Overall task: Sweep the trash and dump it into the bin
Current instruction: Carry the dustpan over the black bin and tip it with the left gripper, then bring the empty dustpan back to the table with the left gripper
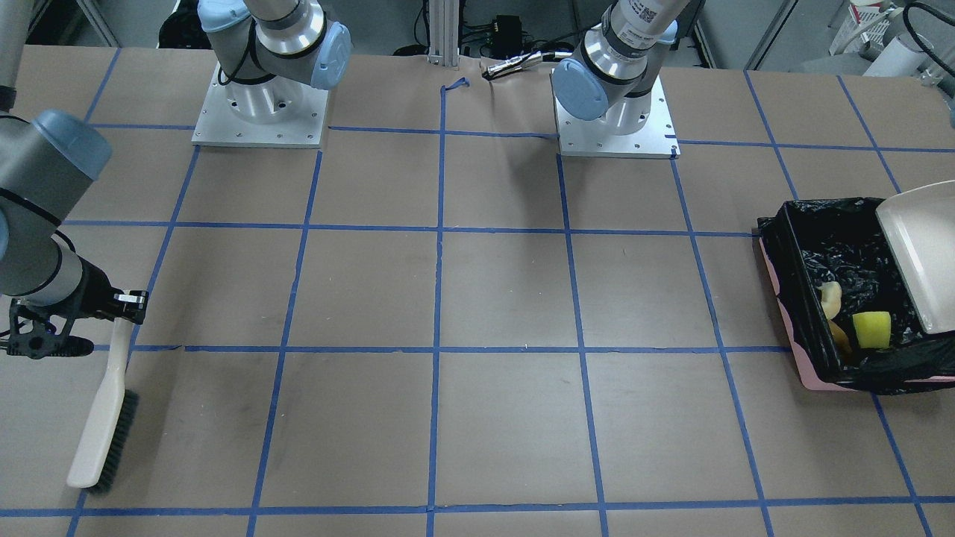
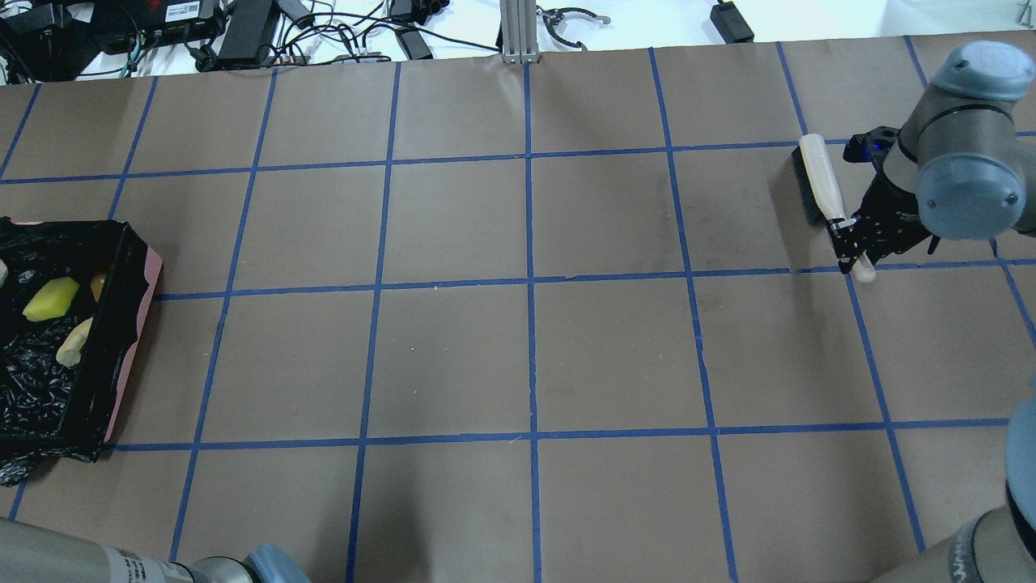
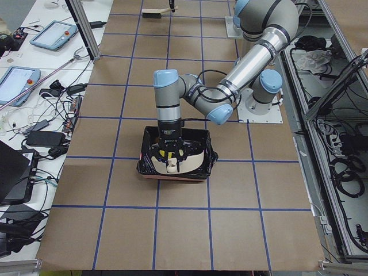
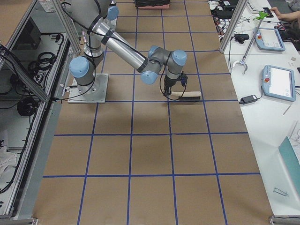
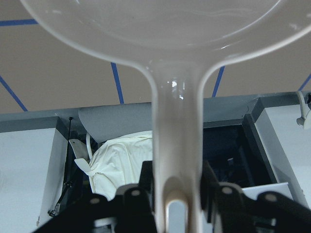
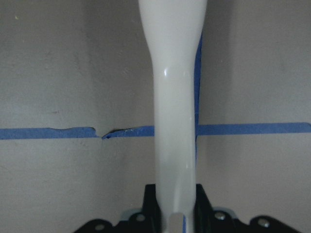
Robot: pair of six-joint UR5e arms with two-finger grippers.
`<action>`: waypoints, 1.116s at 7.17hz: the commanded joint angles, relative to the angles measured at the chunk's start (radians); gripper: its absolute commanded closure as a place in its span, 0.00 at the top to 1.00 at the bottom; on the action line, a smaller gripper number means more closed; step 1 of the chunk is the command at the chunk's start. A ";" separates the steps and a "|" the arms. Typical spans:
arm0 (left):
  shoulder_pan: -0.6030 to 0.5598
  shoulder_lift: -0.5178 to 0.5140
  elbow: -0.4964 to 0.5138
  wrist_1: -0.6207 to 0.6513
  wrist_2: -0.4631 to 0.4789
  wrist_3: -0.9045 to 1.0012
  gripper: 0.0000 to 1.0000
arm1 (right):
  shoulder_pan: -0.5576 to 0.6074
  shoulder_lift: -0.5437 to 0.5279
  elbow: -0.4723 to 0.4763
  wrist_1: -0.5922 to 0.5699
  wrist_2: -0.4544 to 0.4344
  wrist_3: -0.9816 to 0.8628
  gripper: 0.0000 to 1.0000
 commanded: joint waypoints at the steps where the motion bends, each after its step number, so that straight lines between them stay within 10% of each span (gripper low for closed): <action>1: -0.007 0.018 -0.005 0.016 -0.043 0.033 0.00 | 0.000 0.000 0.000 -0.001 0.000 0.000 0.49; 2: -0.006 0.049 0.008 -0.057 -0.152 0.044 0.00 | 0.000 0.000 0.000 -0.004 0.000 0.000 0.69; 4: -0.006 0.115 0.103 -0.303 -0.424 0.047 0.00 | 0.000 0.000 0.000 -0.002 0.000 0.000 0.76; 8: -0.100 0.127 0.136 -0.603 -0.670 -0.213 0.00 | 0.000 -0.015 -0.011 0.002 -0.001 0.005 0.99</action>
